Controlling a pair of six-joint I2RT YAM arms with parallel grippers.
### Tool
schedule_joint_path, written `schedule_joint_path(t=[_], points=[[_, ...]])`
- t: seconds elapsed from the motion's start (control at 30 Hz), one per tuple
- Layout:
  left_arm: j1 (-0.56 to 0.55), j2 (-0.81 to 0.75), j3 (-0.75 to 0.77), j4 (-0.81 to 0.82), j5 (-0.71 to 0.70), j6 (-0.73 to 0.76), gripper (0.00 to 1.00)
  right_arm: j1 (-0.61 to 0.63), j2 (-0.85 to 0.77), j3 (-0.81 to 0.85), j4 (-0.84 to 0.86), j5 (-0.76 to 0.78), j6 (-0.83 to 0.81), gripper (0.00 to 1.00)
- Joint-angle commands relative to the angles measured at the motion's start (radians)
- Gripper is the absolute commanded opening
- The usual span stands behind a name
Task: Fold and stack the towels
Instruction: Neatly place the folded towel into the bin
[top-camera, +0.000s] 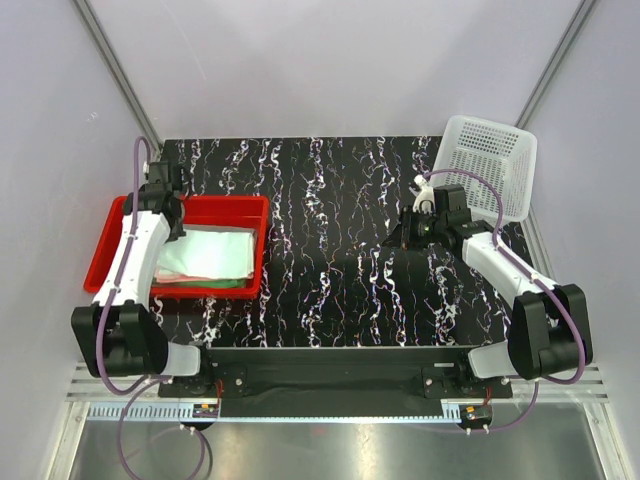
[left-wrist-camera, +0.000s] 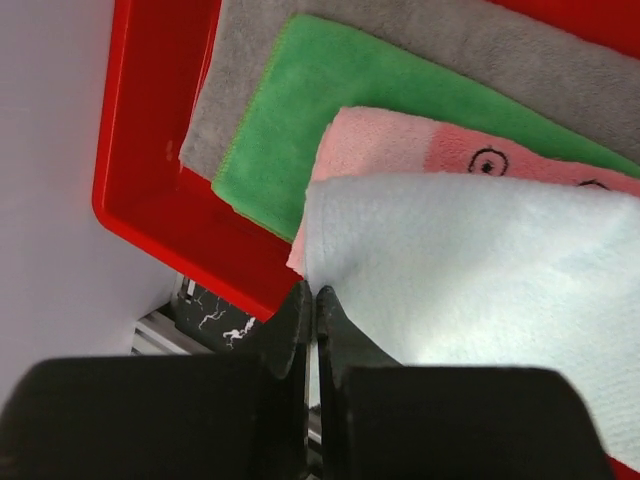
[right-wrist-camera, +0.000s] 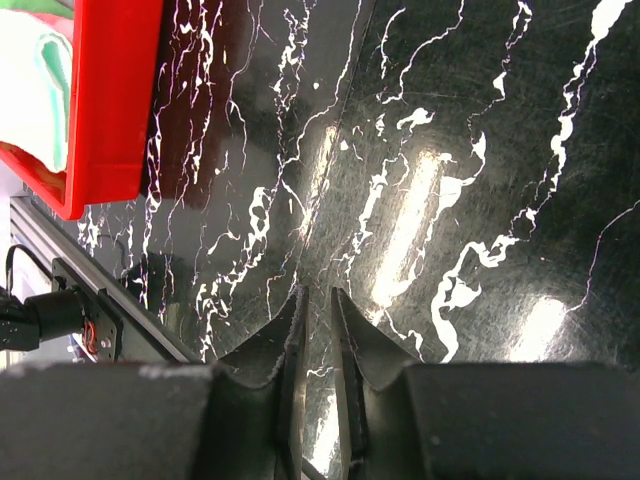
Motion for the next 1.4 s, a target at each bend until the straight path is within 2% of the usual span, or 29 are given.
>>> schedule_joint_path(t=[0.0, 0.03, 0.1, 0.13, 0.27, 0.33, 0.4, 0.43, 0.5, 0.53, 0.6, 0.7, 0.8, 0.97, 1.1, 1.2, 1.37], points=[[0.042, 0.076, 0.005, 0.061, -0.035, 0.001, 0.03, -0.001, 0.015, 0.041, 0.032, -0.012, -0.023, 0.21], [0.044, 0.092, 0.007, 0.072, -0.044, 0.001, 0.12, -0.001, 0.018, 0.041, 0.032, -0.012, -0.024, 0.21], [0.044, 0.15, 0.037, 0.061, -0.038, -0.008, 0.45, -0.001, 0.021, 0.044, 0.024, -0.01, -0.028, 0.23], [0.044, 0.173, 0.078, 0.028, -0.082, -0.023, 0.56, -0.002, 0.021, 0.044, 0.021, -0.007, -0.029, 0.25], [0.042, 0.224, 0.175, -0.022, -0.142, -0.06, 0.56, -0.001, 0.015, 0.051, 0.009, 0.013, -0.028, 0.32], [0.044, 0.2, 0.197, -0.006, -0.064, -0.054, 0.59, 0.001, 0.011, 0.064, -0.005, 0.024, -0.024, 0.41], [0.042, 0.154, 0.217, 0.02, 0.054, -0.051, 0.99, -0.001, 0.002, 0.089, -0.028, 0.039, -0.012, 0.67], [0.044, 0.135, 0.217, 0.052, 0.191, -0.053, 0.99, -0.001, -0.002, 0.1, -0.04, 0.044, -0.008, 0.97], [0.041, 0.077, 0.203, 0.113, 0.367, -0.045, 0.99, -0.001, -0.024, 0.138, -0.071, 0.059, 0.002, 1.0], [0.036, 0.057, 0.194, 0.136, 0.512, -0.053, 0.99, -0.001, -0.035, 0.147, -0.078, 0.065, 0.005, 1.0], [0.001, -0.009, 0.153, 0.216, 0.672, -0.048, 0.99, -0.001, -0.073, 0.185, -0.097, 0.09, 0.008, 1.0], [-0.083, -0.093, 0.082, 0.309, 0.813, -0.051, 0.99, -0.001, -0.133, 0.233, -0.109, 0.192, 0.057, 1.0], [-0.178, -0.171, 0.016, 0.387, 0.904, -0.083, 0.99, -0.001, -0.179, 0.282, -0.14, 0.336, 0.136, 1.0], [-0.248, -0.293, -0.094, 0.555, 1.024, -0.198, 0.99, -0.001, -0.262, 0.343, -0.233, 0.398, 0.117, 1.0], [-0.292, -0.392, -0.223, 0.777, 1.058, -0.309, 0.99, -0.002, -0.316, 0.354, -0.261, 0.43, 0.097, 1.0], [-0.304, -0.431, -0.242, 0.771, 1.015, -0.294, 0.99, -0.001, -0.354, 0.339, -0.255, 0.438, 0.085, 1.0], [-0.304, -0.4, -0.182, 0.693, 1.012, -0.234, 0.99, -0.001, -0.384, 0.333, -0.269, 0.452, 0.094, 1.0]])
